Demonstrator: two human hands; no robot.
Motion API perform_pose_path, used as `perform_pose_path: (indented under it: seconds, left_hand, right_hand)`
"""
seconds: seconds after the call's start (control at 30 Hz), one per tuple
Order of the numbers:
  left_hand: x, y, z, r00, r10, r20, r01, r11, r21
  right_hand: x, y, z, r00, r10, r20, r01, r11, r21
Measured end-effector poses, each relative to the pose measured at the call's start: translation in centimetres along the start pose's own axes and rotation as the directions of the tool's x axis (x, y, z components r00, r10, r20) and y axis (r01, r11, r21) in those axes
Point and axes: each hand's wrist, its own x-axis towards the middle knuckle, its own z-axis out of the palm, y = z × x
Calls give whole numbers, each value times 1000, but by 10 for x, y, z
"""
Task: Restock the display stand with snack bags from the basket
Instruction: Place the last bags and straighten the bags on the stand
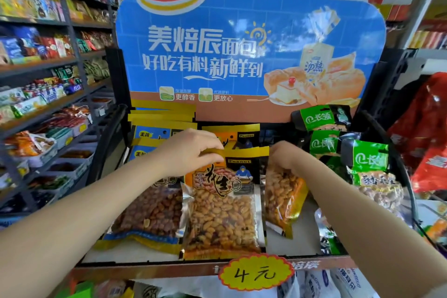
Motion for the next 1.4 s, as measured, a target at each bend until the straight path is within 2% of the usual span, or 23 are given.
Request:
perform_pose_path:
  seconds: [0.07,0.13,0.17,0.33,0.43,0.53,0.6,0.7,0.83,0.93,1.03,1.1,1.17,1.27,1.33,1.4]
  left_hand:
    - [3,0,1,999,5,-41,-4,1000,24]
    - [7,-1,3,998,8,-68,-5,999,38]
    - [9,-2,4,998,-7,-65,10,999,52]
    - [22,-9,19,988,-140,59,121,960,254]
    - [30,-10,28,977,-205,51,184,943,277]
    - [35,-11,38,970,-236,60,202,917,343]
    - [35,-13,41,964,-257,70,216,908,360]
    - [36,-15,43,962,-264,75,223,910,350]
    - [32,-18,54,991,-127,-38,130,871,474]
    - [25,-20,61,998,3,-57,31,814,580]
    - [20,-19,62,994,37,-103,31,807,590]
    - [18,-14,57,989,46,-140,41,826,562]
    - [19,-6,49,975,71,-209,53,843,535]
    - [28,8,40,934,148,-325,48,849,527]
    - [40,16,33,915,193,-355,34,839,543]
    - [54,14,31,921,203,-332,42,795,605]
  right_hand:
    - [3,-2,-10,991,-51,-128,86,954,288]
    - [10,1,-10,967,-25,-253,158,839,521]
    - [12,1,-6,961,7,-276,160,803,574]
    - [26,-7,2,972,133,-195,32,743,668]
    - [31,-14,-4,973,136,-189,34,719,694]
    - [29,-16,4,987,112,-113,4,693,721]
    - [30,-17,9,989,93,-111,5,746,666]
    - [33,-16,8,983,15,-184,96,809,579]
    - [30,-18,7,960,-70,-270,188,878,441]
    - [24,-20,1,959,-114,-260,236,828,509]
    - [17,-26,-5,956,-222,-192,288,840,461]
    - [16,-31,-7,943,-253,-216,322,859,397]
    - [18,-33,-12,925,-221,-309,349,814,464]
    - [19,-41,-31,889,-58,-454,373,666,646]
    - [21,-44,-40,874,-18,-485,404,581,706]
    - [24,-44,-43,885,-50,-462,407,563,719]
